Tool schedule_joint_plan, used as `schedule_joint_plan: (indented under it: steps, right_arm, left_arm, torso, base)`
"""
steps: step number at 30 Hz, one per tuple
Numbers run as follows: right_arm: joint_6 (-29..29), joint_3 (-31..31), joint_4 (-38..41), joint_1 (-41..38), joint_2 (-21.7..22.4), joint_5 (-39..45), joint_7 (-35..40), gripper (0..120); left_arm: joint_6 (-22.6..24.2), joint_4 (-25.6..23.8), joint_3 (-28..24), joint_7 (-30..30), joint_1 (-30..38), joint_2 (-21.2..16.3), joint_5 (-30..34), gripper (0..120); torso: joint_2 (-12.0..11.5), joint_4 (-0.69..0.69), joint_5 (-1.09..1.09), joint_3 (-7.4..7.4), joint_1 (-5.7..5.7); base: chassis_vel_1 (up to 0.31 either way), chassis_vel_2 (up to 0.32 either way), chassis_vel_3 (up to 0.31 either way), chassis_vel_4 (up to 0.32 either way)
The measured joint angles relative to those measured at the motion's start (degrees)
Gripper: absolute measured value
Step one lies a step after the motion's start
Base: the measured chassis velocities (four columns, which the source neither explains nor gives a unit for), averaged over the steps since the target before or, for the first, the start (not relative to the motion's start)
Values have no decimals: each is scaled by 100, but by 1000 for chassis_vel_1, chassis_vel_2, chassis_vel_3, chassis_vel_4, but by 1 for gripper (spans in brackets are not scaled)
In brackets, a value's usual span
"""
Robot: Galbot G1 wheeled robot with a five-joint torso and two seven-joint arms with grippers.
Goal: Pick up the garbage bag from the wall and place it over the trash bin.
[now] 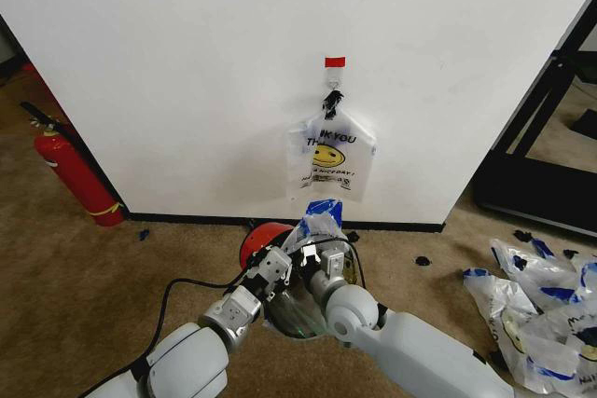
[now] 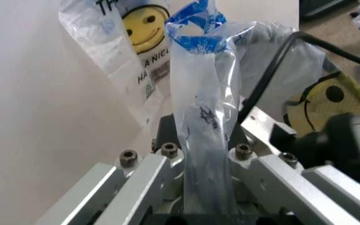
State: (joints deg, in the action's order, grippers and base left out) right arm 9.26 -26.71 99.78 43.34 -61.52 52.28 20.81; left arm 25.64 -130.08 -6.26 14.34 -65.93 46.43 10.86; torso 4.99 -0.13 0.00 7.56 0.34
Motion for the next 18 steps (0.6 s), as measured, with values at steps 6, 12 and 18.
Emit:
schedule_joint_plan:
  steps: [6,12,18]
  right_arm:
    - [465,139,301,184,263,-18,-724,0]
    - [657,220,363,306,358,-45,-970,0]
    - [741,245,391,369,414,-197,-1230,0]
  left_arm:
    - [60,46,19,17,40,44,160,5]
    - [94,-57,98,25,66,58,297,5]
    - [128,-190,207,27,124,62,445,5]
  torso:
    - [0,0,0,0,0]
    - [0,0,0,0,0]
    - [0,0,0,0,0]
  base:
    - [0,0,0,0]
    - [0,0,0,0]
    - [0,0,0,0]
